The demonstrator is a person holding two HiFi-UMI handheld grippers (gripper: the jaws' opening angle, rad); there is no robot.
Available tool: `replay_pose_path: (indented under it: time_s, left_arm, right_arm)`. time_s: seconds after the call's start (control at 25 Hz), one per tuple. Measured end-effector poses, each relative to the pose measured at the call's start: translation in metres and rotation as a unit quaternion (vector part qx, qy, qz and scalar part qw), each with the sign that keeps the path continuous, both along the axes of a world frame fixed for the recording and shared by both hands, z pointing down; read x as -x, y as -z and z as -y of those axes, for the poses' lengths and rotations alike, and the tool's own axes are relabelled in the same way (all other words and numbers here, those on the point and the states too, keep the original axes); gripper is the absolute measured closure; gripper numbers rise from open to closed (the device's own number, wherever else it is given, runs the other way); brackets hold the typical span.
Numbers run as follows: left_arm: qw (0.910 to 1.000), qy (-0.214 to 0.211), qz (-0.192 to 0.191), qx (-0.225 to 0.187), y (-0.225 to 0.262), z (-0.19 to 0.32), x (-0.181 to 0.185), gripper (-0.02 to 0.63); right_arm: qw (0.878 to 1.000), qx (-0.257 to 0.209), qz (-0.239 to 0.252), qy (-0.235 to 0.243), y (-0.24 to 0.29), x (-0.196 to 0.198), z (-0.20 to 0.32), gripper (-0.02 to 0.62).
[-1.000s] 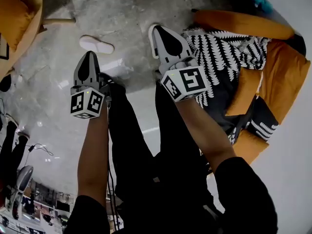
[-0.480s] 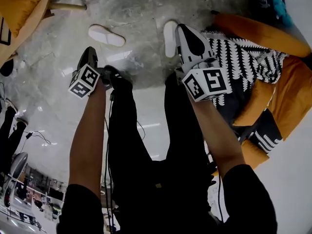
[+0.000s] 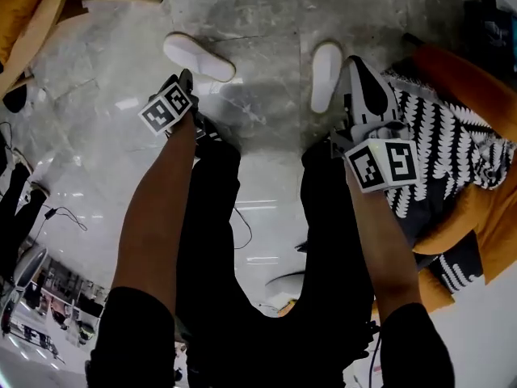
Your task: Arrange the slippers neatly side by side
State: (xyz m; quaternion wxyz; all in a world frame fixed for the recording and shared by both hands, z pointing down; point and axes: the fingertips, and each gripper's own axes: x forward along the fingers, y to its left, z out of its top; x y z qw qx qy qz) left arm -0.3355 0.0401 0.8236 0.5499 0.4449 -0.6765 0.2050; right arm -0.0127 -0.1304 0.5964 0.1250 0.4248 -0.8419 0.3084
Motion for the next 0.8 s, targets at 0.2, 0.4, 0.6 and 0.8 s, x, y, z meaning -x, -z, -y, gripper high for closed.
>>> replay_pose_path:
  time_s: [0.2,0.4,0.6,0.8]
  left_arm:
    - [0.9992,0.036,-0.003,-0.018,-0.048,0.021,0.011,0.431]
    - [0.9994,0.034,0.004,-0.004,-0.091,0.027,0.013,0.42]
    - [0.9979,0.053,0.03,0.021,-0.113,0.018,0.025,0.477]
    - [0.997,0.071,0.023,0.018,-0.11,0.016,0.024,0.572]
  right_arm:
    - [1.0,0.008,-0.005,0.008,-0.045,-0.005,-0.006,0.563]
    - [1.0,0.004,-0.009,0.002,-0.069,-0.007,-0.006,0.563]
    - [1.0,-0.005,-0.009,0.0,-0.078,-0.008,-0.003,0.563]
    - [1.0,-0.011,-0.021,-0.004,-0.078,-0.016,0.0,0.563]
